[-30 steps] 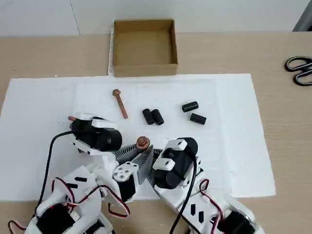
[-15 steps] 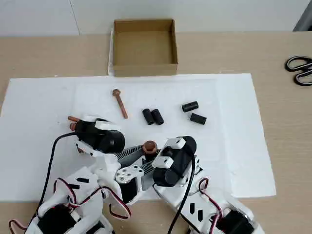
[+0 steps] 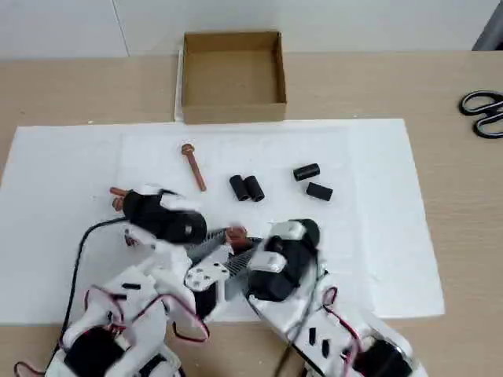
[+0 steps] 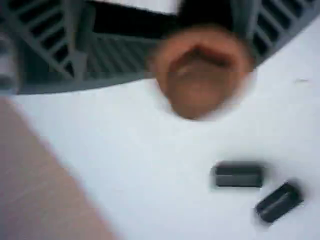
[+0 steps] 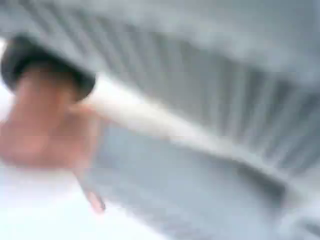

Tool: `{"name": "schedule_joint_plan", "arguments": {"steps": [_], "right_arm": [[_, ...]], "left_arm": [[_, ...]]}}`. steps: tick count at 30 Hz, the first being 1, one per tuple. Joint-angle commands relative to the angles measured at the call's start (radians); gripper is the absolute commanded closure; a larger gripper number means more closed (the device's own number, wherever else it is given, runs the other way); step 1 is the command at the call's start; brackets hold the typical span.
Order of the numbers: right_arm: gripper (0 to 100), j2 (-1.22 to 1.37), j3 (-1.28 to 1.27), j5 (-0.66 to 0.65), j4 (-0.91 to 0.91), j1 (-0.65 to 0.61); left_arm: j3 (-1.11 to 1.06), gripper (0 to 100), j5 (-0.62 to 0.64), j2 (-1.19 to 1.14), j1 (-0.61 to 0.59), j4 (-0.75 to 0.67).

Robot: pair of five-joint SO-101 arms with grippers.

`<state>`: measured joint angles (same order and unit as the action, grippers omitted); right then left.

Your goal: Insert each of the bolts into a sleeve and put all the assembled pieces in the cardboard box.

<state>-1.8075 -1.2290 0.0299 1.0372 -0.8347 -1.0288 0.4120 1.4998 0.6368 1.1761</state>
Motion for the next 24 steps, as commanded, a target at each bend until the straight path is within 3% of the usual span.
{"name": "schedule_joint_plan", "arguments": {"steps": [1,15,24], "right_arm": [[99.5,-0.001,0.009,-0.008,-0.033,0.008],[99.5,-0.004,-0.04,-0.005,-0.035,0.01],[99.5,0.004,-0.043,-0.005,-0.036,0.096]], "left_arm": [[0.03,81,-0.026,0.0,-0.026,-0.014],[0.171,81,-0.02,-0.017,-0.032,-0.048],[0.398,81,0.005,-0.345,-0.364,-0.186]]}}
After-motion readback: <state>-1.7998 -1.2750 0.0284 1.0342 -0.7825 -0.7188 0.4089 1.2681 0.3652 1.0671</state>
